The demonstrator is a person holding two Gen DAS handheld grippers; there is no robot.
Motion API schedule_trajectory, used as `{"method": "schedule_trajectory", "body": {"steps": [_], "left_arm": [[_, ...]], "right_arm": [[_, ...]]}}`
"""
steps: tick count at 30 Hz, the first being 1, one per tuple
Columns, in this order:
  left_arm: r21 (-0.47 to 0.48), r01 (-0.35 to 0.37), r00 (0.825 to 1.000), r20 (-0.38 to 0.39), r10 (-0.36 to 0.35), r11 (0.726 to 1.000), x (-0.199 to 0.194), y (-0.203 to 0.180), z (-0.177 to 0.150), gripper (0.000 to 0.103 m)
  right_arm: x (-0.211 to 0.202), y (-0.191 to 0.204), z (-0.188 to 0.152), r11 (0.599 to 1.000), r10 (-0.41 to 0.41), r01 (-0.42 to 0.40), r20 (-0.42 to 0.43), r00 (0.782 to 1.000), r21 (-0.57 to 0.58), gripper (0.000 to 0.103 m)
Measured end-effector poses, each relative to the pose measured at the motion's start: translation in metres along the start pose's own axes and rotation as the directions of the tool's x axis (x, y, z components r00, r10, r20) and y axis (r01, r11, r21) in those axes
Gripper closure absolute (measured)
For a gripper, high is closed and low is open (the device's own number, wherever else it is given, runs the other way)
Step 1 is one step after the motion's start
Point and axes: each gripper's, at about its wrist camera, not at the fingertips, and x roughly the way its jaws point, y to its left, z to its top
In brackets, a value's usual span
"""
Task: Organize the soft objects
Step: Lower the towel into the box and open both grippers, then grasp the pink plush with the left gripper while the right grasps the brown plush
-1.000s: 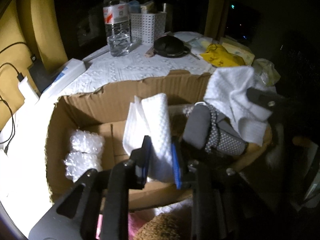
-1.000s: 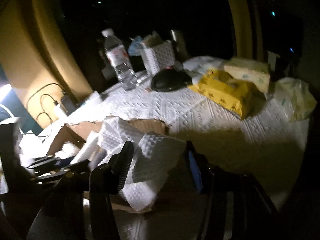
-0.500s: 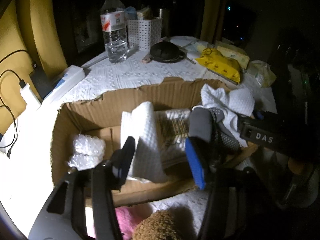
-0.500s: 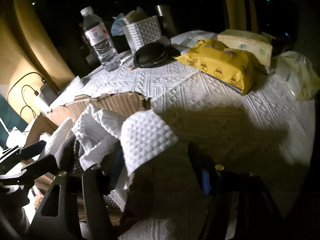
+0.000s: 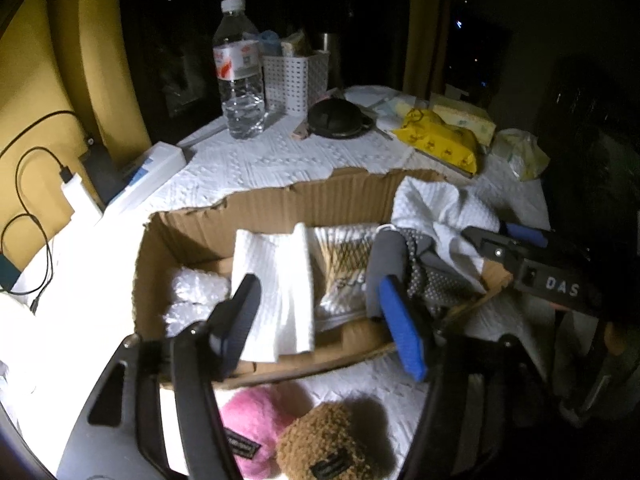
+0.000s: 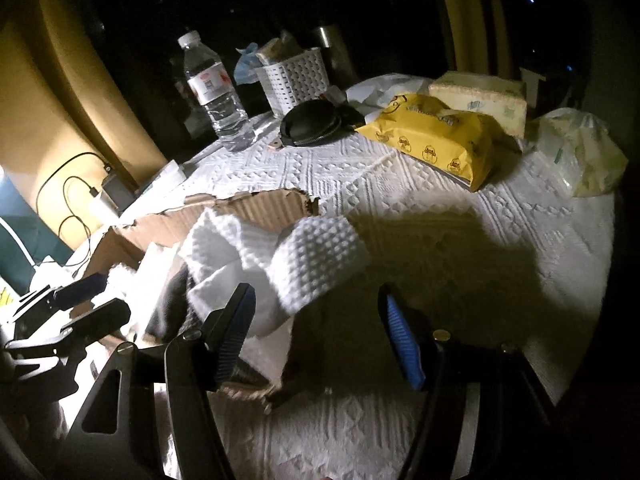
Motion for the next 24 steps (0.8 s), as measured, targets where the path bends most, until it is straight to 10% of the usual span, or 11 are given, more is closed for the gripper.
{"method": "schedule_trajectory", "body": {"steps": [24], "left_arm": [[-0.025,0.024,0.998,0.052,-0.022,0.999,-0.058,0.016,-0.025,0.038]], "right_arm": [[-0.067,0.049,-0.023,0.997,-0.007,0.013,0.072,0.997,-0.08,0.036]]}}
